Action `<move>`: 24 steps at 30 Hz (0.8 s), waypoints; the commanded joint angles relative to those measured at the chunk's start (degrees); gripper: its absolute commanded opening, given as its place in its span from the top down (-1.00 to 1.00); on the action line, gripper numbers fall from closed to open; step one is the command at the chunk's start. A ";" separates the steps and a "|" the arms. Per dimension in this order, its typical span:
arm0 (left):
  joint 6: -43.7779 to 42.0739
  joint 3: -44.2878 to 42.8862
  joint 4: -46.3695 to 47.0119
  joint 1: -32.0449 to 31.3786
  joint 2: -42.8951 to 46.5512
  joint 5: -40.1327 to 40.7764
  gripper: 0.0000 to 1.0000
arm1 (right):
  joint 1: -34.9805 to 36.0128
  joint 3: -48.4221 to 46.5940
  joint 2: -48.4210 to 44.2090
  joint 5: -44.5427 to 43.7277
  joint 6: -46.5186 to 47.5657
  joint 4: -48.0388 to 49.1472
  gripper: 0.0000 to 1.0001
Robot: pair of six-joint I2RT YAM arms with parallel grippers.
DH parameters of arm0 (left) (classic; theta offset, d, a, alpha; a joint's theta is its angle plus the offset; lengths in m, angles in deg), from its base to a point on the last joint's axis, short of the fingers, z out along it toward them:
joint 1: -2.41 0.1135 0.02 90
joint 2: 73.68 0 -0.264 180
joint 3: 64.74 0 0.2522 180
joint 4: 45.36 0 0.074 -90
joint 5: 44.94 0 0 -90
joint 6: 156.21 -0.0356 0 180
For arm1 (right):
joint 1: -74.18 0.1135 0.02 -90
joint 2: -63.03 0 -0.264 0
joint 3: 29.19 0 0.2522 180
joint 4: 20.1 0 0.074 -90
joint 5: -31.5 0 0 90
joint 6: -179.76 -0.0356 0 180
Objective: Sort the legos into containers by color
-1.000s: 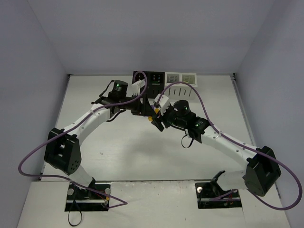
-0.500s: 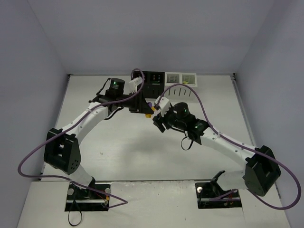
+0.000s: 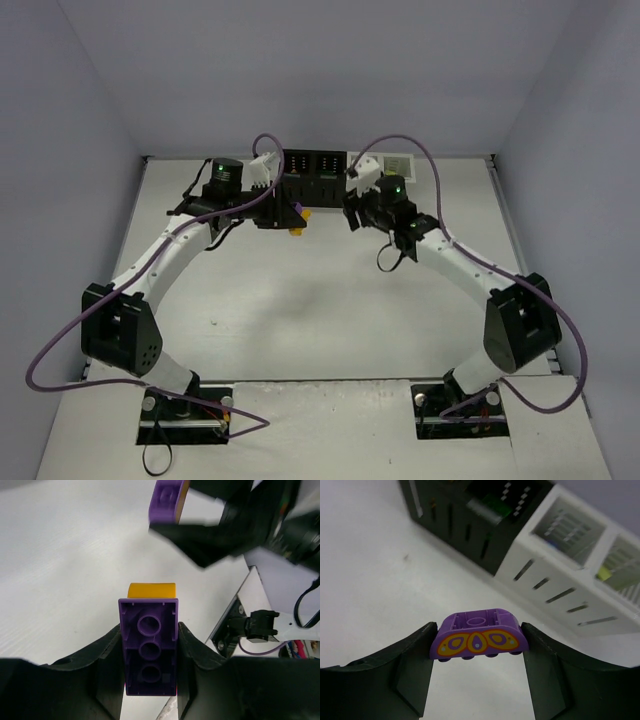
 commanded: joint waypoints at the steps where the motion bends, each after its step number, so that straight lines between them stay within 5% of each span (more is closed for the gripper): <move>1: -2.59 -2.70 -0.23 0.22 3.04 3.74 1.00 | -4.00 -10.19 5.51 -5.57 -3.12 3.38 0.99; 12: -3.56 -2.78 -0.85 0.22 2.34 4.62 1.00 | -10.42 -35.94 25.03 -9.19 -4.43 -2.95 0.74; 24: -3.83 -3.14 -1.20 0.30 1.72 4.36 1.00 | -12.80 -44.13 33.31 -0.41 -6.99 -3.13 0.29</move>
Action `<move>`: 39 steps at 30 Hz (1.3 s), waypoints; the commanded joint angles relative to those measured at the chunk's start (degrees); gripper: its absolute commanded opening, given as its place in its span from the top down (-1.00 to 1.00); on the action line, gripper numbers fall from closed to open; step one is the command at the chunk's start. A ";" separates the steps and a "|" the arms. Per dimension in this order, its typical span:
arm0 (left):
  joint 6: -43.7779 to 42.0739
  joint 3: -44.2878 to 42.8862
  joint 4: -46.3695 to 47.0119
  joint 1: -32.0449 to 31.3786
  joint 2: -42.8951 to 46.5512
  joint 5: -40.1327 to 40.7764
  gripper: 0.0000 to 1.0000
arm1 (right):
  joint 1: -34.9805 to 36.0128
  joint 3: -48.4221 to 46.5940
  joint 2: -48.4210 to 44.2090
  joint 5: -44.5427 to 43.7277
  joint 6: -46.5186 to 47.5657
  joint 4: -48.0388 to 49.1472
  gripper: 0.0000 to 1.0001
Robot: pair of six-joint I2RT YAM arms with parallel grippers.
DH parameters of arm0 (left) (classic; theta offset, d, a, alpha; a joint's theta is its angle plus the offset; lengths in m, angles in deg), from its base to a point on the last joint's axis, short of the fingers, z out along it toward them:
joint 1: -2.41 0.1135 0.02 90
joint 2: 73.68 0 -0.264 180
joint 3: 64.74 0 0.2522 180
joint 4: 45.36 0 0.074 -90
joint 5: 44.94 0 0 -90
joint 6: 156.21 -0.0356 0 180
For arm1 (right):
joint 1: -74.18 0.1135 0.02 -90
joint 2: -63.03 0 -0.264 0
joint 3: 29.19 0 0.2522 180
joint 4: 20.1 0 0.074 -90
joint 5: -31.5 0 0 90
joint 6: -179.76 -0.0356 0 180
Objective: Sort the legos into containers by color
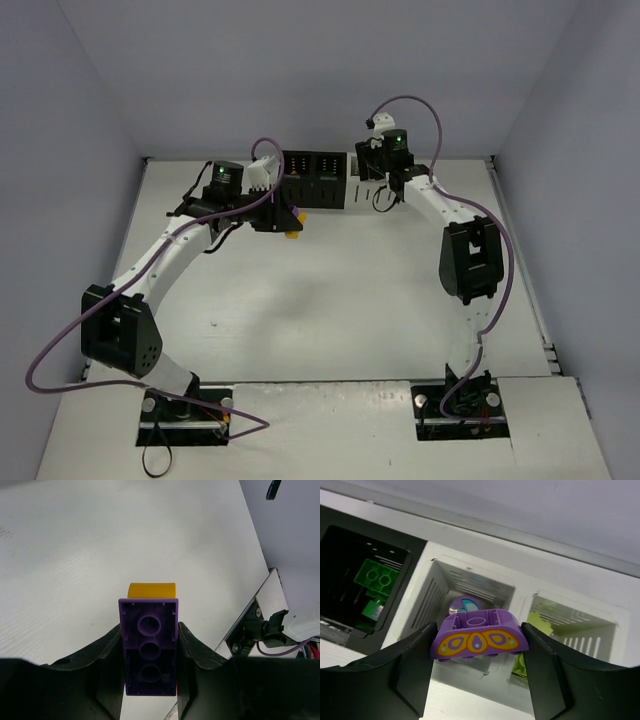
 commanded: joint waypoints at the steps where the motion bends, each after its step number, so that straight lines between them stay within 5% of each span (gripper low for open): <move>1: -1.22 -3.14 1.92 0.28 1.64 -0.67 1.00 | 0.43 -3.90 -1.88 4.06 -0.67 2.80 0.27; 23: -0.96 -2.96 2.54 0.19 1.90 -1.11 1.00 | 0.52 -1.08 -7.14 8.11 2.67 2.80 -0.56; 39: -9.22 0.46 5.88 -1.21 8.23 -0.49 1.00 | 4.12 23.78 -32.01 27.43 -11.65 5.60 -0.42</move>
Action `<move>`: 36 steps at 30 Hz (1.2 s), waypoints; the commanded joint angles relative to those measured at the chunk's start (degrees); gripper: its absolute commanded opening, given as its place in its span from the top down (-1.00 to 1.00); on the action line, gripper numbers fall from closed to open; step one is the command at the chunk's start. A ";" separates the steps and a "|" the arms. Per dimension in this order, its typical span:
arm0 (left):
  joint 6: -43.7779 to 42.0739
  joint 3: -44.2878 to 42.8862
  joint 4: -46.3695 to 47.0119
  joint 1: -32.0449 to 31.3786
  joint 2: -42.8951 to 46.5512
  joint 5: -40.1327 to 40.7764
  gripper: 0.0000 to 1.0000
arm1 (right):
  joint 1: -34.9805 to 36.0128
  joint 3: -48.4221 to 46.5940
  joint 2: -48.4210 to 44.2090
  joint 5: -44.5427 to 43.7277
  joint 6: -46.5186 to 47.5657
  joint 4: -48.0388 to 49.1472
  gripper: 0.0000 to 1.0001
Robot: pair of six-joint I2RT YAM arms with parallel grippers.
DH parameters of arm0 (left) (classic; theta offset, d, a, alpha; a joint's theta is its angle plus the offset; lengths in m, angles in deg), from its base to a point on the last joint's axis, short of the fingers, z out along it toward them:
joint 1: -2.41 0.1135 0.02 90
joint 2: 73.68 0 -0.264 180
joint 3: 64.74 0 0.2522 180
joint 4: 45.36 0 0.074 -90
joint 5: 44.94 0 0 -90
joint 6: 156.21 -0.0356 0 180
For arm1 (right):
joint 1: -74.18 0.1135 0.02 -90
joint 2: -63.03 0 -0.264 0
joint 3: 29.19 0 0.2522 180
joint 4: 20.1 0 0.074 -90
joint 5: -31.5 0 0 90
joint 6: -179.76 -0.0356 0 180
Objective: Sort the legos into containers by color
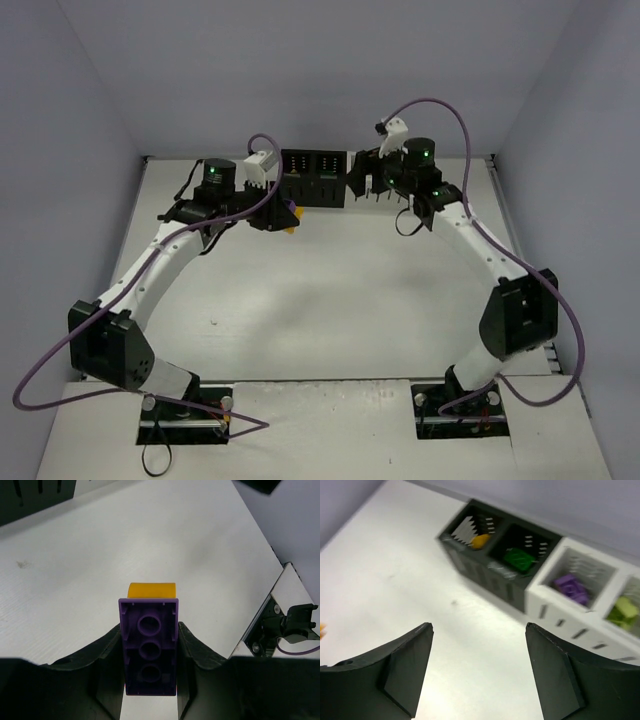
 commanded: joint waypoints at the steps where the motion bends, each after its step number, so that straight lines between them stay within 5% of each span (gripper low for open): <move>1: -2.99 -0.15 5.90 -0.71 4.03 -2.20 1.00 | 2.61 5.03 -6.90 9.28 -4.68 5.04 -0.41; 5: -4.84 1.00 6.78 -1.50 5.43 -3.17 0.96 | 5.77 10.92 -11.22 13.07 -5.83 7.59 -0.39; 16: 9.92 -0.67 10.48 -1.41 0.96 -9.23 0.96 | 13.86 25.51 -21.85 11.58 9.98 13.57 -0.55; 26: 11.77 -1.73 9.86 -1.41 -0.89 -13.36 0.96 | 17.99 21.93 -20.64 11.31 20.80 14.89 -0.84; 36: 12.12 -1.81 9.95 -1.41 -0.80 -13.72 0.95 | 20.54 17.00 -15.63 9.38 23.79 13.92 -0.86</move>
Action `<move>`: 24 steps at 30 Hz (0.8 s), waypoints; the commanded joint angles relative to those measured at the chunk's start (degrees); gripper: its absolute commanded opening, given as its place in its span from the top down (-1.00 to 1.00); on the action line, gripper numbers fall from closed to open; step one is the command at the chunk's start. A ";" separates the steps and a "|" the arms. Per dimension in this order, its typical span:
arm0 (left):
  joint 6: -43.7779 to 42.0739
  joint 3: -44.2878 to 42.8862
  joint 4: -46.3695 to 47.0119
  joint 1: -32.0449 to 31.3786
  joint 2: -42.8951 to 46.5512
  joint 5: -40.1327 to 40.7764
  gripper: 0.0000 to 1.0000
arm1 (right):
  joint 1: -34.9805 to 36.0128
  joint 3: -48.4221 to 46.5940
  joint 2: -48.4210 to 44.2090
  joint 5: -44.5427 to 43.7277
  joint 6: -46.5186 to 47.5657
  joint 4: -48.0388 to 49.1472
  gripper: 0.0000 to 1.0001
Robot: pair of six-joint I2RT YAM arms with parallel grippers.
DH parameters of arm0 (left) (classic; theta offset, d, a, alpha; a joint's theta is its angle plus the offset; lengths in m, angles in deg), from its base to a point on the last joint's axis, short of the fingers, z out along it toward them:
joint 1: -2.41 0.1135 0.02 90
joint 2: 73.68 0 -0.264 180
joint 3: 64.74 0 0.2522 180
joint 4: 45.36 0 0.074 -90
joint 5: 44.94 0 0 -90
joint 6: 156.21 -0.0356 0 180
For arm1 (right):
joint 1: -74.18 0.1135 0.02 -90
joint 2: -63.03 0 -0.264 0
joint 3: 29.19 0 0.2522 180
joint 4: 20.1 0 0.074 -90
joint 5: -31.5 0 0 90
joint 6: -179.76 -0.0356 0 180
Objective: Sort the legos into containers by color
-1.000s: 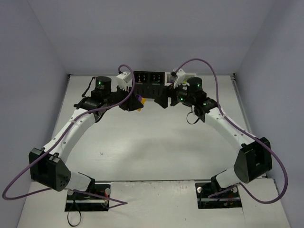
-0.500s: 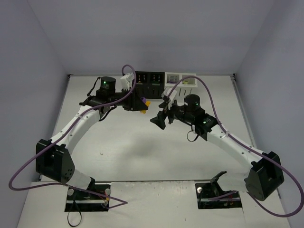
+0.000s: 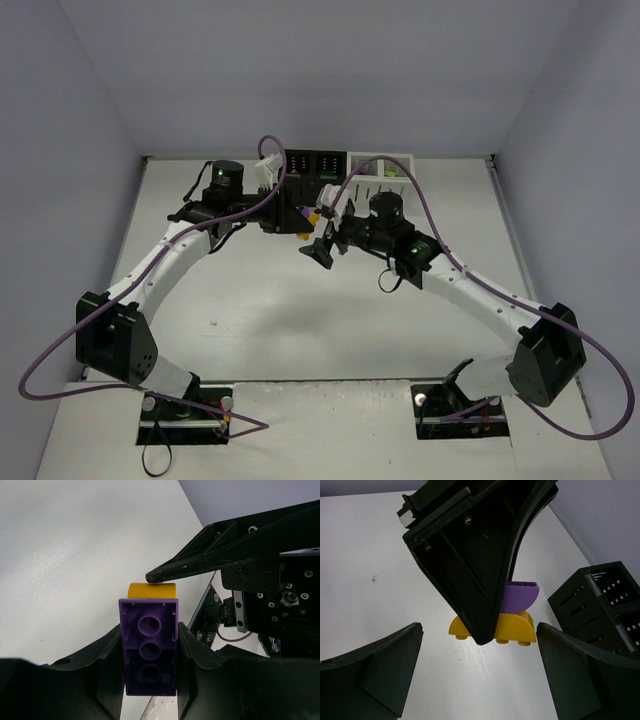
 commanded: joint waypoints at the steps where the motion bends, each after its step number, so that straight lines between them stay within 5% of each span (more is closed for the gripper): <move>1: 0.60 -3.34 3.92 -0.21 0.64 -1.98 0.95 | 1.05 -3.79 1.12 -1.37 2.59 3.93 -0.86; 14: 0.69 -3.43 3.92 -0.21 0.73 -2.42 0.95 | 1.58 -4.84 3.32 -4.01 3.73 6.74 -0.45; 23: 0.43 -3.43 3.65 -0.21 0.55 -2.51 0.94 | 1.67 -4.32 3.41 -5.42 3.38 8.24 0.42; 24: 0.34 -3.52 3.57 -0.21 0.64 -2.51 0.81 | 1.58 -4.23 3.41 -5.42 3.38 8.24 0.61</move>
